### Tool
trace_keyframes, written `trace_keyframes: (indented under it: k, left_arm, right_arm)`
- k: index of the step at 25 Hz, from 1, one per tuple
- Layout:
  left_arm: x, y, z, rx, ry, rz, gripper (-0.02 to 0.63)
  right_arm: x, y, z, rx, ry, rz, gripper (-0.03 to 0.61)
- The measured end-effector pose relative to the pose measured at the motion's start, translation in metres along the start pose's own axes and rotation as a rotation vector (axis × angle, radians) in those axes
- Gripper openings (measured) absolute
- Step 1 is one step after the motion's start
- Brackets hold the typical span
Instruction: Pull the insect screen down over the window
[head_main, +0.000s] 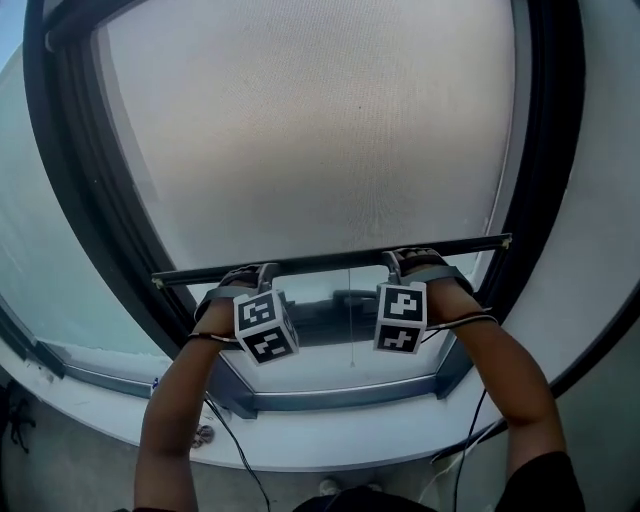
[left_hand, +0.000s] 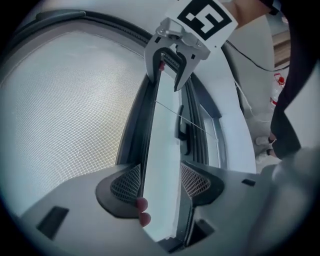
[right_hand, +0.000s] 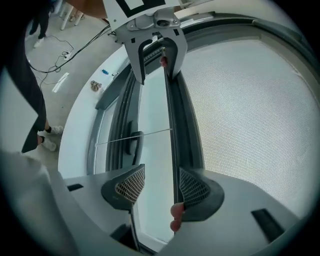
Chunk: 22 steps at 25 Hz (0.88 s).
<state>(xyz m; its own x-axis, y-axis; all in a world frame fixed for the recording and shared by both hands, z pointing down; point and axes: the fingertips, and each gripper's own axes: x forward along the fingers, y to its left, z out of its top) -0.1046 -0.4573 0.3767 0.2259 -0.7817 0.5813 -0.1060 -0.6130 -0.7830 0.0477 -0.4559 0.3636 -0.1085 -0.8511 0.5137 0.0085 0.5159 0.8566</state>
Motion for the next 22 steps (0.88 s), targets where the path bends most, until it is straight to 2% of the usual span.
trace_keyframes:
  k: [5, 10, 14, 17, 22]
  left_arm:
    - [0.022, -0.033, -0.009, 0.005, 0.005, -0.046, 0.253]
    - [0.028, -0.047, -0.012, 0.030, 0.025, -0.064, 0.253]
    - [0.030, -0.048, -0.009, 0.021, 0.031, -0.058, 0.253]
    - [0.036, -0.058, -0.011, 0.010, 0.036, -0.091, 0.253]
    - [0.065, -0.102, -0.023, 0.012, 0.050, -0.111, 0.253]
  right_arm:
    - [0.019, 0.036, -0.001, 0.004, -0.005, 0.036, 0.218]
    - [0.026, 0.049, -0.002, 0.051, -0.011, 0.007, 0.219]
    - [0.027, 0.051, -0.005, 0.057, -0.003, -0.006, 0.219]
    - [0.032, 0.061, -0.005, 0.050, 0.000, 0.028, 0.219]
    - [0.058, 0.110, -0.008, 0.026, 0.006, 0.078, 0.218]
